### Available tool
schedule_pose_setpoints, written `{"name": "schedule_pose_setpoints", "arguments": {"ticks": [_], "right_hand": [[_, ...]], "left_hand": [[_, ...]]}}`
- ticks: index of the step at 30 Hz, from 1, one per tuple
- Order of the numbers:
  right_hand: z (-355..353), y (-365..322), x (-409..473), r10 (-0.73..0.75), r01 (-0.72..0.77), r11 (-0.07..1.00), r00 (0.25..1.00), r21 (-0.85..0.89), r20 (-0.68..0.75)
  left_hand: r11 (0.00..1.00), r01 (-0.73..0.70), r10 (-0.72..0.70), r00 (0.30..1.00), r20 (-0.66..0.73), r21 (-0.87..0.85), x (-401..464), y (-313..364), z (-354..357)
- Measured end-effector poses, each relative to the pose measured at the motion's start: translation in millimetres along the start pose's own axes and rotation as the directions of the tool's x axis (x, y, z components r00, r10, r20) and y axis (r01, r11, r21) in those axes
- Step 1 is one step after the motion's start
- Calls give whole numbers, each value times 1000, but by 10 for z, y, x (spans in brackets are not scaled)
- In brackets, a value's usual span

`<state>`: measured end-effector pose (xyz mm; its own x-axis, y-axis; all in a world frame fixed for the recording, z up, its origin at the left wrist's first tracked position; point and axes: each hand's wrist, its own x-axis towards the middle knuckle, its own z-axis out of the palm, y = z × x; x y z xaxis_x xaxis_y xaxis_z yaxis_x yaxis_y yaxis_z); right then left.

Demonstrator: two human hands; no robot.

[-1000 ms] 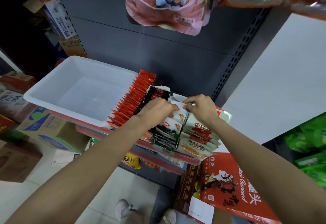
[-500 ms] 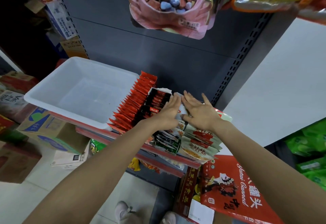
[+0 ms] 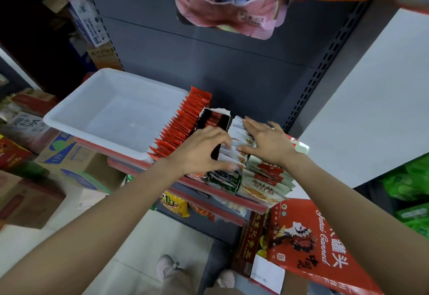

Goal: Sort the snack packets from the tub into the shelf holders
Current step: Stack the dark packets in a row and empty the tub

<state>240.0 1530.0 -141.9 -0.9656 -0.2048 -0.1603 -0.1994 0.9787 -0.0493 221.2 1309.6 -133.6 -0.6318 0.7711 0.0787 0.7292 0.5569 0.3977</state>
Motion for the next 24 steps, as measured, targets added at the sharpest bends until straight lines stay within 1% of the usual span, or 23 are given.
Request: {"name": "schedule_pose_setpoints", "arguments": {"ticks": [2, 3, 5, 7, 10, 15, 18, 20, 21, 24], "right_hand": [[5, -4, -11, 4, -3, 1000, 1000, 24, -21], [0, -8, -16, 5, -4, 999, 1000, 33, -28], [-5, -14, -22, 7, -5, 999, 999, 44, -40], [6, -18, -22, 9, -6, 998, 999, 58, -52], [19, -17, -17, 10, -4, 996, 997, 90, -70], [31, -9, -20, 23, -14, 994, 997, 110, -80], [33, -2, -24, 35, -28, 995, 997, 98, -65], [32, -10, -31, 38, -34, 996, 998, 79, -49], [32, -13, -30, 38, -35, 997, 999, 68, -35], [14, -33, -38, 49, -49, 999, 999, -2, 14]], "left_hand": [[990, -78, 60, 987, 152, 120, -103, 45, 1], [973, -124, 83, 975, 207, 193, -126, 44, 26], [928, -203, 128, 962, 242, 313, -144, 16, 108], [906, -225, 151, 963, 222, 359, -143, 16, 160], [945, -154, 108, 980, 167, 289, -70, 47, 187], [968, -21, -16, 989, 147, 249, 68, 73, 157], [959, 106, -119, 992, 36, 261, 83, 117, 257], [963, 154, -152, 988, -25, 222, 95, 188, 345], [969, 152, -155, 988, -2, 192, 111, 209, 373], [974, 120, -158, 967, 198, 192, 130, 235, 376]]}}
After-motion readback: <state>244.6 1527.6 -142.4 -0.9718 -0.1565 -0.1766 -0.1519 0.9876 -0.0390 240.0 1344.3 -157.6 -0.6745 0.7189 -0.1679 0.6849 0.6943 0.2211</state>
